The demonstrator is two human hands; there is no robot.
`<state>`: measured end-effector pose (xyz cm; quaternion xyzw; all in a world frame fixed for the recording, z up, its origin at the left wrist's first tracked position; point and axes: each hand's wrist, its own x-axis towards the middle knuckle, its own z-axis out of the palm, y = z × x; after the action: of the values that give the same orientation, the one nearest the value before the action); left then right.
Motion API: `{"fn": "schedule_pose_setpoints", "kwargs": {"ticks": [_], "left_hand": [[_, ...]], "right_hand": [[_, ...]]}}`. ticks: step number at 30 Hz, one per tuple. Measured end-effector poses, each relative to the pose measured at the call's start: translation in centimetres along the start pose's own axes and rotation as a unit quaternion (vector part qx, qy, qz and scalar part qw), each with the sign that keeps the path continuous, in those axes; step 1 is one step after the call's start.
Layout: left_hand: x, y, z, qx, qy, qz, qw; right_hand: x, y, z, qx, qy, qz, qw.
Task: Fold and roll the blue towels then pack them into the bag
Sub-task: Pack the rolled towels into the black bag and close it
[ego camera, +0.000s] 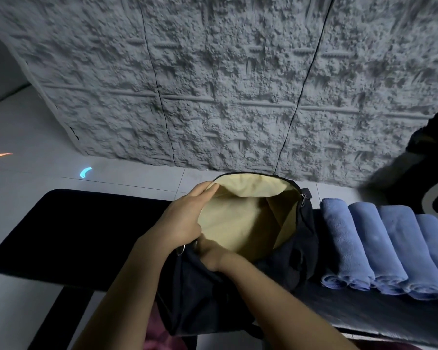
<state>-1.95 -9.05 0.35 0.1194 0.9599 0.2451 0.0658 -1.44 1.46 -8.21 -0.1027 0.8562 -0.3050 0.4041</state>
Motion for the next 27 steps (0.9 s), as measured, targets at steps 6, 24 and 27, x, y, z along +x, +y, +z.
{"fn": "schedule_pose_setpoints", "kwargs": {"ticks": [6, 24, 27], "left_hand": [[0.0, -0.4, 0.2, 0.012, 0.005, -0.014, 1.0], [1.4, 1.7, 2.1, 0.106, 0.044, -0.051, 0.992], [1.6, 1.6, 2.2, 0.101, 0.044, -0.054, 0.992]], "right_hand": [[-4.3, -0.4, -1.7, -0.183, 0.08, -0.019, 0.98], [-14.9, 13.8, -7.6, -0.176, 0.512, -0.111, 0.834], [-13.3, 17.7, -11.2, -0.165, 0.507, 0.115, 0.838]]}}
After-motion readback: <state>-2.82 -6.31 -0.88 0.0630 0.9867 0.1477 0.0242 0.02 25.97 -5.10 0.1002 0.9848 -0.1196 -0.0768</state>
